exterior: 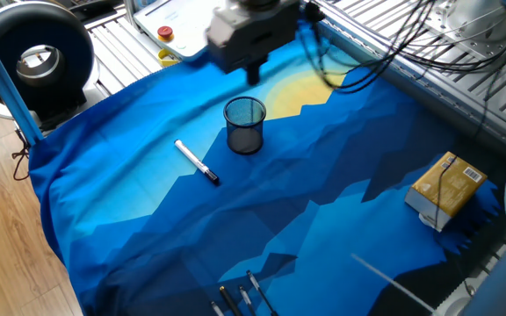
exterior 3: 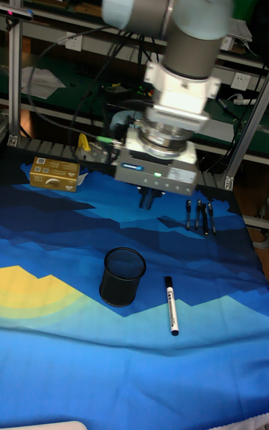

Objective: Put the pen into the pen holder

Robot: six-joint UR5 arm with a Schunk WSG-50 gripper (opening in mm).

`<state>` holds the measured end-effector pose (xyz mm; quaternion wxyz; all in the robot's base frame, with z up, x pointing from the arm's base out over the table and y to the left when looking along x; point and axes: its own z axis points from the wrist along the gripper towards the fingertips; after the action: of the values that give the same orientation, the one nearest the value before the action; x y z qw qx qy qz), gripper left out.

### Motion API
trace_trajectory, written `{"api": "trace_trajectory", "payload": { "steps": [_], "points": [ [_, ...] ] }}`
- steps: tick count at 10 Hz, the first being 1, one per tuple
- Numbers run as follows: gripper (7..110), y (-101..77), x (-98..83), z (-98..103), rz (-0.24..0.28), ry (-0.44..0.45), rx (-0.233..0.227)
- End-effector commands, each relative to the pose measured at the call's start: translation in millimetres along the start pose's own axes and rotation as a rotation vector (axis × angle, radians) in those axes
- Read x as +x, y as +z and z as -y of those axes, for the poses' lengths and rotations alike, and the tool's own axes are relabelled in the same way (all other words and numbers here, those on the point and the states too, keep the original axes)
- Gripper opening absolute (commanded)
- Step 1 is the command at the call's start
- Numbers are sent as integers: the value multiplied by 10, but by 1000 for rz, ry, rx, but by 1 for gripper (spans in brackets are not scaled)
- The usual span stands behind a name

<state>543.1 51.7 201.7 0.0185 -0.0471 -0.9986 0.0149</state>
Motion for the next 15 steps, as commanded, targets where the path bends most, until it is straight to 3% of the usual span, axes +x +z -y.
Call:
{"api": "trace_trajectory", "payload": {
  "steps": [1, 3, 5, 10, 15],
  "points": [
    [7, -58, 40, -638, 14, 91, 3],
    [7, -114, 99, -1013, 34, 125, -8],
    [7, -167, 113, -1172, 38, 131, -23],
    [7, -99, 41, -1186, 54, 94, -34],
    [7, 345, -208, -1104, 101, 42, -16]
  ]
}}
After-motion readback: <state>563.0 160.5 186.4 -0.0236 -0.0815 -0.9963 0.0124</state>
